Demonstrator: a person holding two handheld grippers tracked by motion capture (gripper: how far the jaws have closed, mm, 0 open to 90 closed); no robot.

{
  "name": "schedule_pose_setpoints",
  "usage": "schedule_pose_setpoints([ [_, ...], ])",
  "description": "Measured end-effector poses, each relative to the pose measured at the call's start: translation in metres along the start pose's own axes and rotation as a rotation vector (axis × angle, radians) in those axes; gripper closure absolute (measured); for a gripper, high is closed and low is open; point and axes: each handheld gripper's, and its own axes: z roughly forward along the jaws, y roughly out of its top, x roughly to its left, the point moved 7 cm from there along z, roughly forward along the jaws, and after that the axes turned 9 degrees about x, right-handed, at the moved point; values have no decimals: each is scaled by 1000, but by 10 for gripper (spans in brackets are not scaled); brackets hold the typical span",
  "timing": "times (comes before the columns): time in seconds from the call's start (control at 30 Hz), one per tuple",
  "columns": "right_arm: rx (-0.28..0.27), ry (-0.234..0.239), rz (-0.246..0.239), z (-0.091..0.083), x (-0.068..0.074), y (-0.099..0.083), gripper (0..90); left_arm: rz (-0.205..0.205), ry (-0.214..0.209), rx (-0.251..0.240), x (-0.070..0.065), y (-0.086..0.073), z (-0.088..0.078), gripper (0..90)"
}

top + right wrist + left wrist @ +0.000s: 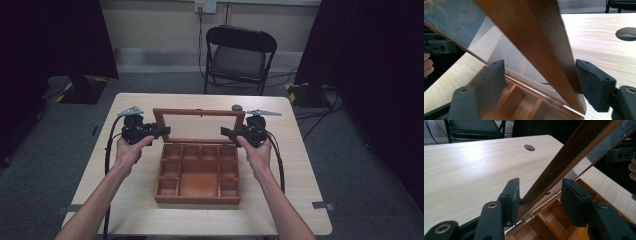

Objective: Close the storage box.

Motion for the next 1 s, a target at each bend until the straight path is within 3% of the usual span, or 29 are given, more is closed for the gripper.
schedule_pose_setpoints([
  [0.1,8,-8,-12,-4,2,-3,258,13,1,7,-2,-2,-2,490],
  [0.33,5,0,12,-13,2,-9,262,22,18,16,-7,-6,-4,478],
  [0.47,13,-7,-6,-16,4,-14,264,13,-10,34,-9,-9,-7,452],
  [0.6,20,-16,-19,-20,6,-18,262,38,15,46,-13,-12,-10,443],
  [0.73,25,-18,-45,-22,9,-21,262,-27,-20,24,-16,-15,-16,389],
  [0.9,28,-35,-60,-23,10,-23,235,-12,18,21,-16,-17,-22,351],
  [1.0,29,-48,-39,-24,10,-25,198,-17,23,9,-16,-18,-23,332],
])
